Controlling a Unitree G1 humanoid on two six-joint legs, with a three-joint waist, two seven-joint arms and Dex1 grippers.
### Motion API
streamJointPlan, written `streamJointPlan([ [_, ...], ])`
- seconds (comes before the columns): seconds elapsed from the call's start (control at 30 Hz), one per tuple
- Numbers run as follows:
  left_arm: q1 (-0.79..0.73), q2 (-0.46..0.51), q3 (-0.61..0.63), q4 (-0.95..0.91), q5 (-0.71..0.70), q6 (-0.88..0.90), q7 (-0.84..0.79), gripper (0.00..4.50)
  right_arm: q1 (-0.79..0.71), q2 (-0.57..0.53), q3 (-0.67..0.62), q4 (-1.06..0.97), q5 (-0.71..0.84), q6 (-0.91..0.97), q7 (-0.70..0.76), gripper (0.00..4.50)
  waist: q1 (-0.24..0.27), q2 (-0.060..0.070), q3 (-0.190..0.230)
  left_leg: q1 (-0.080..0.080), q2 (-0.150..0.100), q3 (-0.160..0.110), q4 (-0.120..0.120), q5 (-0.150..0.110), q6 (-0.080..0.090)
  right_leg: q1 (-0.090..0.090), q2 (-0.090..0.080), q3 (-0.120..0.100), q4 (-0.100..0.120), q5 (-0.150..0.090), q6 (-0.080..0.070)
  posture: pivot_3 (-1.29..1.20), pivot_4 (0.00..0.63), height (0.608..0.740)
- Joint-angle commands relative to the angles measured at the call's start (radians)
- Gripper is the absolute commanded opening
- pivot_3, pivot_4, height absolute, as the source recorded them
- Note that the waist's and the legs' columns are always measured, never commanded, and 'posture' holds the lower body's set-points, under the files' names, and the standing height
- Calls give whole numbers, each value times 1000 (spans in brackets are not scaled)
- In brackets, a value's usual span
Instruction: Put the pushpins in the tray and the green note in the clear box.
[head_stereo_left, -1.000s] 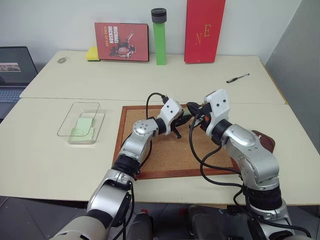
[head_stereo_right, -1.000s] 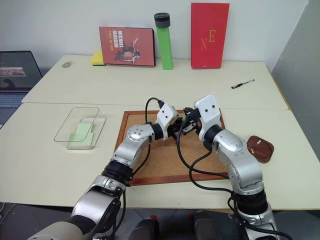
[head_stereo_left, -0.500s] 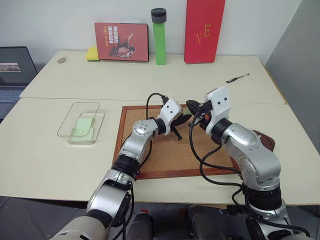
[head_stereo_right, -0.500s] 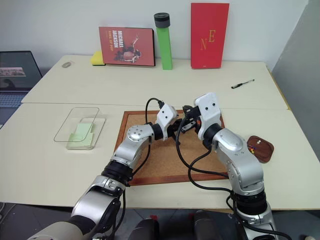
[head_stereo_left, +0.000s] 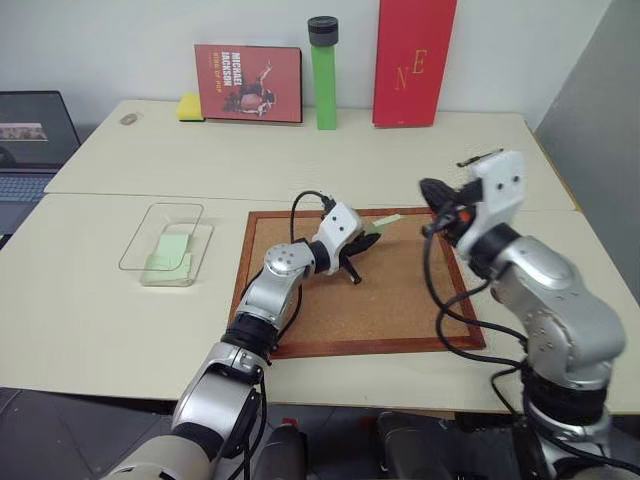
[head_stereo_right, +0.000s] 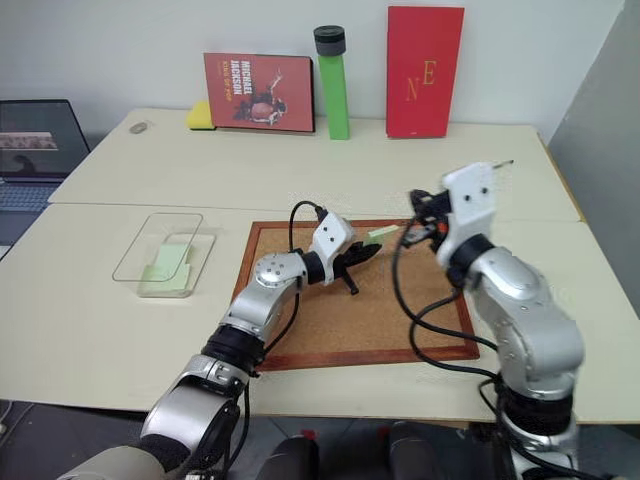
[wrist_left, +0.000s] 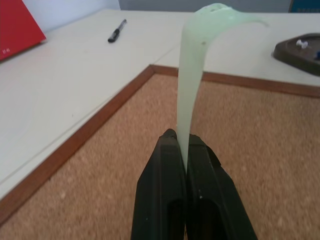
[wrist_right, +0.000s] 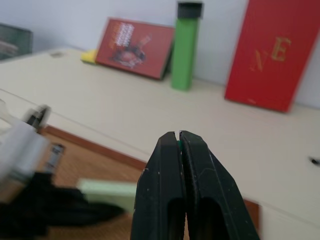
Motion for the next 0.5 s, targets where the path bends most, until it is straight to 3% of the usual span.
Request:
streamJointPlan([
  [0.03, 16, -1, -18, -81, 12, -21, 3, 11, 157, -118, -62, -14, -74, -68, 34, 0, 5, 0, 0, 0, 0, 0, 0, 0, 0, 0, 0, 0, -1, 0, 0, 0, 150, 740],
  [0.2, 34, 0, -33, -107, 21, -19, 3, 11, 321, -223, -86, 57, -168, -136, 25, 0, 0, 0, 0, 2, -1, 2, 1, 0, 0, 1, -1, 2, 0, 0, 1, 0, 150, 740],
  [0.5, 33, 5, -38, -109, 26, -19, 8, 11, 375, -240, -102, 136, -177, -138, 53, 0, -10, 0, 0, 6, -1, 2, 1, 0, 0, 2, 0, 3, 4, 1, 1, 0, 150, 740],
])
